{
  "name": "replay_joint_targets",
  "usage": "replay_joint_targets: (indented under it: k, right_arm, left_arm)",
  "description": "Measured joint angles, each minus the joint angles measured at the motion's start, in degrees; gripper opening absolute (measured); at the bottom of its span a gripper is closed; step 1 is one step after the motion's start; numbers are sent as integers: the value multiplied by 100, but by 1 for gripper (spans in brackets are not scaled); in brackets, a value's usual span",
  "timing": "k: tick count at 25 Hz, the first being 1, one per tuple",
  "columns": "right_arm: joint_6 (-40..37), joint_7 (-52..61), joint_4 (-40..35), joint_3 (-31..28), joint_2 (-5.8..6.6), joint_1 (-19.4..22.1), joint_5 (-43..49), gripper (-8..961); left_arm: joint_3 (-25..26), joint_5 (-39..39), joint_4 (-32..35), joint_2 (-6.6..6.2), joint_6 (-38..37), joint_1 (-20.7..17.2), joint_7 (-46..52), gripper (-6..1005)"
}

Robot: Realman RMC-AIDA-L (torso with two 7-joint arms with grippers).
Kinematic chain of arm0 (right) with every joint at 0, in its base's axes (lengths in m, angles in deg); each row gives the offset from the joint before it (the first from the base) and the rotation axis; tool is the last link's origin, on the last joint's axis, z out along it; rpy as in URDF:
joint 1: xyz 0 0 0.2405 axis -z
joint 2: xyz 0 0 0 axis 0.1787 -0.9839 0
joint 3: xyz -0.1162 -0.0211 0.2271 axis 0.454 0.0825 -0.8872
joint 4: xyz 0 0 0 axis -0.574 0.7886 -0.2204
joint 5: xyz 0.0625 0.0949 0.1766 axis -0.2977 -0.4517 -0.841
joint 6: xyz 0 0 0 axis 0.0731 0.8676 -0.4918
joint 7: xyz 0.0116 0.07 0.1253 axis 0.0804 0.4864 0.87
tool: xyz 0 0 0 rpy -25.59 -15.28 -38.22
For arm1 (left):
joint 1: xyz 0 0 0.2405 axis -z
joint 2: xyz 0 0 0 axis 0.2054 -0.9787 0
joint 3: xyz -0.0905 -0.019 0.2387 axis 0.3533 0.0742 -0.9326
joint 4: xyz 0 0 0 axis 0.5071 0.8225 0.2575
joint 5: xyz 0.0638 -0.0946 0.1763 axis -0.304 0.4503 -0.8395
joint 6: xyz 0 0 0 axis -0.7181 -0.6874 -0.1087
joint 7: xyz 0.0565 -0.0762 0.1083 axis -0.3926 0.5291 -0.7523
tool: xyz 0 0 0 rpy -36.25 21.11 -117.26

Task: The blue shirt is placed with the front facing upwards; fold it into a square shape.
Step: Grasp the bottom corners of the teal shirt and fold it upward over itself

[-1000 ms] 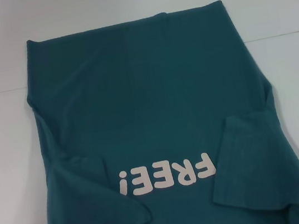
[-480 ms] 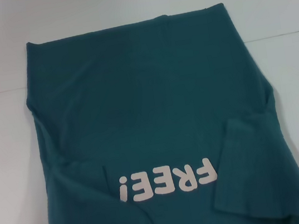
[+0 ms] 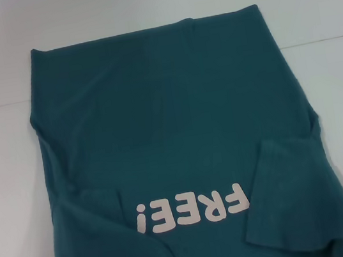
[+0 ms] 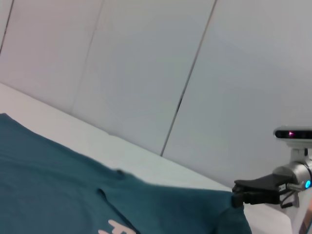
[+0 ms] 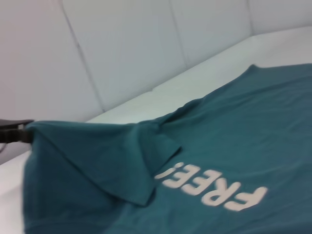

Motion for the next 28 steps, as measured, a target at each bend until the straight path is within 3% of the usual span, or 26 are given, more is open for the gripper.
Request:
replay_joint_targets:
  k: [8,15,28]
  right_arm:
    - [250,49,60,-516,0,-136,-13,27]
    - [541,59,177,-870,5,-278,-15,27]
    - [983,18,375,-1100,35,-542,-250,28]
  left_arm:
    - [149,342,-83,-16,61,24,17,40]
    - [720,487,-257,-41,320,50,107,40]
    - [743,621,-731,-34,1041,341,82,40]
